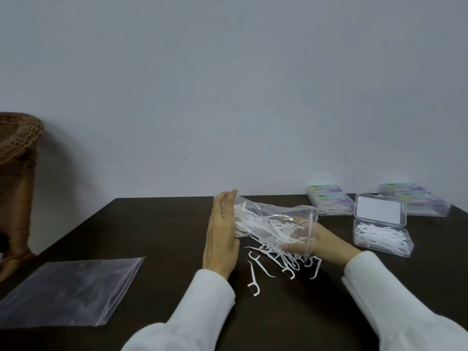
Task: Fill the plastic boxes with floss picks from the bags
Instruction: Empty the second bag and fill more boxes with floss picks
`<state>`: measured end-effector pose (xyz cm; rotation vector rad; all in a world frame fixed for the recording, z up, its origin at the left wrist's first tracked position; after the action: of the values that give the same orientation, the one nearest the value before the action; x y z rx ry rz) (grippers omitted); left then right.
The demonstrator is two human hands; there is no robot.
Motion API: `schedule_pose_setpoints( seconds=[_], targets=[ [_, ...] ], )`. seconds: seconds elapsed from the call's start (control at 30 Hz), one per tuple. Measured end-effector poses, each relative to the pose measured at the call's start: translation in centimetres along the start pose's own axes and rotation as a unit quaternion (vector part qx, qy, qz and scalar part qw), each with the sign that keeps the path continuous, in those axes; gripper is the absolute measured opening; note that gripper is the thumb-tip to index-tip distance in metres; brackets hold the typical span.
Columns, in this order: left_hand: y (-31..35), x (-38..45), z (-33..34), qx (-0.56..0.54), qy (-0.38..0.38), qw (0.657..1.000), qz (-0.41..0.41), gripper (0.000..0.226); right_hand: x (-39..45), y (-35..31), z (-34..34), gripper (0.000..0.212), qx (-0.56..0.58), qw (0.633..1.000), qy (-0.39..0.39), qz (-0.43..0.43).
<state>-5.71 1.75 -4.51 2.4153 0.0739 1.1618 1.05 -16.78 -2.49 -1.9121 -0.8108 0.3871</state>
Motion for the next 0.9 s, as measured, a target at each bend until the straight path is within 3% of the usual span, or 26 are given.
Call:
schedule_pose_setpoints(
  seconds=[0.13,0.23,0.4,0.5,0.6,0.7,0.9],
  targets=[
    [0.0,0.2,-0.1,0.003,0.03,0.999,0.012,0.092,-0.1,-0.1,0.2,0.059,0.007,1.0,0.014,-0.021],
    [0.2,0.1,-0.1,-0.008,0.046,0.999,0.002,0.088,0.3,0.1,0.2,0.044,-0.036,0.998,0.05,-0.012],
    [0.5,-0.3,0.1,-0.028,0.025,0.999,-0.02,0.082,0.7,1.0,0.4,0.058,-0.044,0.997,0.052,0.024],
    [0.7,-0.5,0.5,-0.026,0.022,0.999,-0.024,0.082,1.0,1.8,0.4,0.047,-0.061,0.997,0.038,0.037],
    [0.7,-0.4,0.5,-0.022,0.027,0.999,-0.038,0.079,0.8,1.6,0.4,0.015,-0.056,0.998,0.03,0.018],
    [0.5,-0.3,0.4,-0.02,0.02,0.998,-0.054,0.074,0.6,1.5,0.2,0.027,-0.026,0.999,0.039,-0.004],
    [-0.3,0.0,0.0,-0.04,0.02,0.992,-0.12,0.072,0.6,2.0,-0.7,0.016,-0.013,0.999,0.043,-0.005]
  ],
)
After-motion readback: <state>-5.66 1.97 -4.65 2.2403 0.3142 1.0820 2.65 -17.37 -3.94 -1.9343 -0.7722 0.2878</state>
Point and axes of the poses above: each hand's wrist, its own x-axis towards the middle knuckle, its own z-axis out of the palm, y = z × x, the point moved 1 cm from there along x, towards the middle knuckle, and after that the axes turned 1 degree about z, right-handed, at the moved point
